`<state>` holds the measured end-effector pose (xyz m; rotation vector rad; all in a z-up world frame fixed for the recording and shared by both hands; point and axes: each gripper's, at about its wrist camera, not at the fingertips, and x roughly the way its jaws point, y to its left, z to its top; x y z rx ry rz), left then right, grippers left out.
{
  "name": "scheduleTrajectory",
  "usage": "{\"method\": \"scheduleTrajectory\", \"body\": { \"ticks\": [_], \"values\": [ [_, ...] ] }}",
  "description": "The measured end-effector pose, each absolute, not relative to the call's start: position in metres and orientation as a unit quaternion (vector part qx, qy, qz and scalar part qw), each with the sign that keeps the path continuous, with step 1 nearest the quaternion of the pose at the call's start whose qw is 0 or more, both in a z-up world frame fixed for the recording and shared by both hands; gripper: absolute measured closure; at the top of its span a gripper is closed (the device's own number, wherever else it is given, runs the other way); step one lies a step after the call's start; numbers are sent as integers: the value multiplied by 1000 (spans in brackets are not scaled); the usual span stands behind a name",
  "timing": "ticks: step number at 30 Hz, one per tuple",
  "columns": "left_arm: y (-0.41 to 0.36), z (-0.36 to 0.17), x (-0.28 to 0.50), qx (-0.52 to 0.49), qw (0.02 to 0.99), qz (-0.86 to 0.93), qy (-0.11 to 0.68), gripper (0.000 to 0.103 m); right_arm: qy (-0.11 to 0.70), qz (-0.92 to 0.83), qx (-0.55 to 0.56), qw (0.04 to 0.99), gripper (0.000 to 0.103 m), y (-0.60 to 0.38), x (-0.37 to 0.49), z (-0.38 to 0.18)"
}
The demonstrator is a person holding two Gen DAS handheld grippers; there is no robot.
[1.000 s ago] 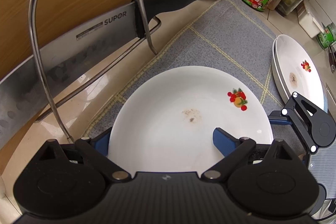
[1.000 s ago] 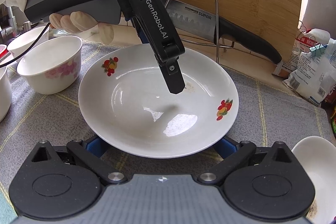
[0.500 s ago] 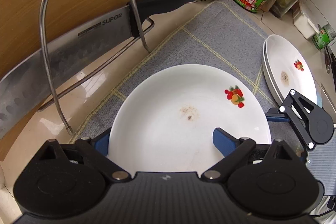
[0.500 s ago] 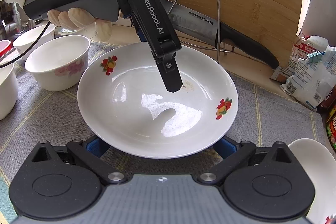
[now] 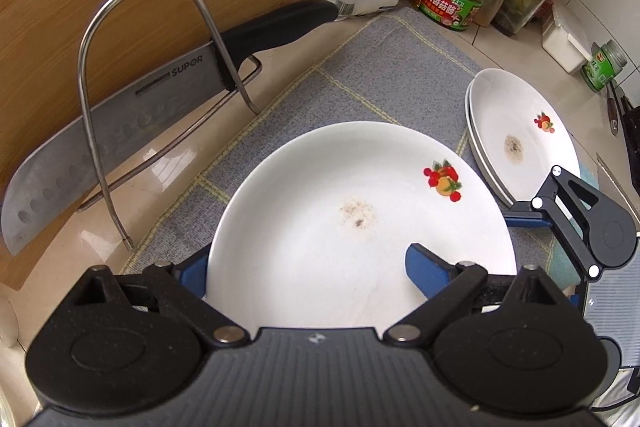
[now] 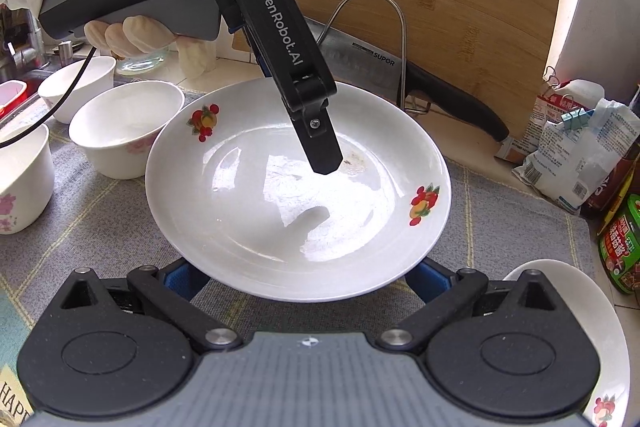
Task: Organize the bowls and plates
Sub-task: 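Lift and carry the fruit-decal plate with the left tool toward the stack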
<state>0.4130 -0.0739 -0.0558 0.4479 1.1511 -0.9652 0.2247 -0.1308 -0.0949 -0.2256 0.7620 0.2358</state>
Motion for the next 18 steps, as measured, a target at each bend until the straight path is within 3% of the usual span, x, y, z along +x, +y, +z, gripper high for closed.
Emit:
{"method": "scheduleTrajectory", "body": {
  "ticks": [18],
  "values": [
    [-114,-43,374,226,699,-456,502,7,360,68,-96,926,0,-164,183,-79]
  ]
}}
